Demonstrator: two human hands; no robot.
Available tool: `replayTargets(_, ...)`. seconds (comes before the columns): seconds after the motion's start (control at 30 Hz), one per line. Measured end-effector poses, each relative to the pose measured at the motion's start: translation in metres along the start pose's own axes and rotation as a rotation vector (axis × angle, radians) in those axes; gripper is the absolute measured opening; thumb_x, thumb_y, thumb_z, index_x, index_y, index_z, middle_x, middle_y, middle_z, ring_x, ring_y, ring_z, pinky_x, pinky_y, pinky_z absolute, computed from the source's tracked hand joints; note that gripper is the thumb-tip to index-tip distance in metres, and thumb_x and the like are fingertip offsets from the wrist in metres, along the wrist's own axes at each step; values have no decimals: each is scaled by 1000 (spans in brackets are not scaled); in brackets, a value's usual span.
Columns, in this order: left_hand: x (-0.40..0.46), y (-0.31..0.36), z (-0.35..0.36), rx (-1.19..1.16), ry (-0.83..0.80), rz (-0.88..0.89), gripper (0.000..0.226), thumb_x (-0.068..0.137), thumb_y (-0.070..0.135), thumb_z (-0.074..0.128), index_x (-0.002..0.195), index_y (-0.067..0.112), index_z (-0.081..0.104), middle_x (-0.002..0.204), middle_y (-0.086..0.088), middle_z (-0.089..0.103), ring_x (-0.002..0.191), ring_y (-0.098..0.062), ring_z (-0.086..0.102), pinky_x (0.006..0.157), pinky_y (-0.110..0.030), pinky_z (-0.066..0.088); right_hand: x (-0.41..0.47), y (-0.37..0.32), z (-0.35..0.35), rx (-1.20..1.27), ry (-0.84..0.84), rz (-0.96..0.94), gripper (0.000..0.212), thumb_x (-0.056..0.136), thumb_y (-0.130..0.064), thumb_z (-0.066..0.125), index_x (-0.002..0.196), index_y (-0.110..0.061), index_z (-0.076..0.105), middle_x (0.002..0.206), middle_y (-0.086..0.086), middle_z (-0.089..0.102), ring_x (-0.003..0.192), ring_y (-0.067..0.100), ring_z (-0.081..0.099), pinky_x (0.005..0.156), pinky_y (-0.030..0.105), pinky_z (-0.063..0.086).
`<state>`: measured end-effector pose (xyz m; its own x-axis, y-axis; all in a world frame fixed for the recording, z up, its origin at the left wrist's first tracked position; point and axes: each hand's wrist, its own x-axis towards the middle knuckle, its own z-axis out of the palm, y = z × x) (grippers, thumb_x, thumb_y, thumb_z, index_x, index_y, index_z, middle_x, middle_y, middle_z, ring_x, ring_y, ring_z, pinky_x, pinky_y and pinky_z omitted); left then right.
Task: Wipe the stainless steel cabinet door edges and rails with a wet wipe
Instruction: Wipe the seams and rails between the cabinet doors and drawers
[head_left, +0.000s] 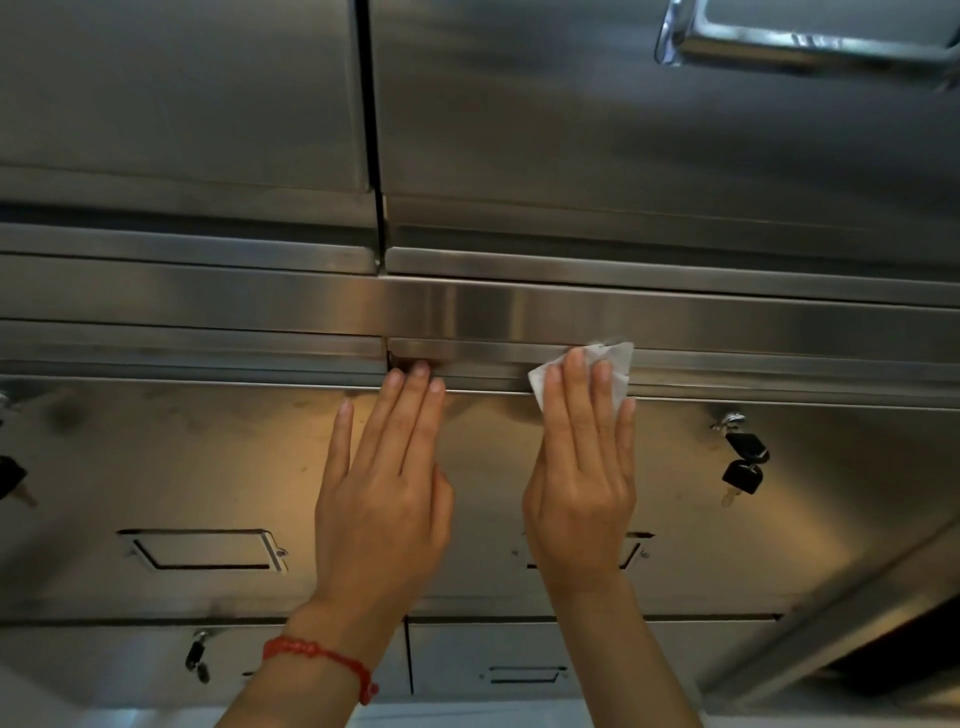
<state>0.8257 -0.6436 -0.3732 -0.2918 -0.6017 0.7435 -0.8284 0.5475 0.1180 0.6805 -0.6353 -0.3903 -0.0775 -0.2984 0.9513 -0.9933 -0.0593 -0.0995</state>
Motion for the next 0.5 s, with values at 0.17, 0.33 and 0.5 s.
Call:
replayTargets(0.17,0,2,0,4,1,-10,55,82,13,44,136,1,43,143,-13,40,135,-22,29,109,-50,24,-1,-1,2,36,-20,-53,44,93,5,40,137,-2,39,142,9,40,135,25,35,114,45,25)
replayTargets(0.33,0,1,-1,3,-10,-12,56,81,12,44,136,2,43,143,-12,39,135,-21,29,109,-49,24,0,9,-3,12,1,-5,41,93,7,39,132,0,45,141,11,41,134,26,37,114,45,24)
replayTargets(0.5,0,3,-1,-17,-9,-24,56,82,14,42,136,2,41,144,-12,39,136,-21,27,109,-49,23,0,8,-2,27,-35,-78,43,91,5,46,134,-2,44,142,10,40,134,26,37,114,46,25)
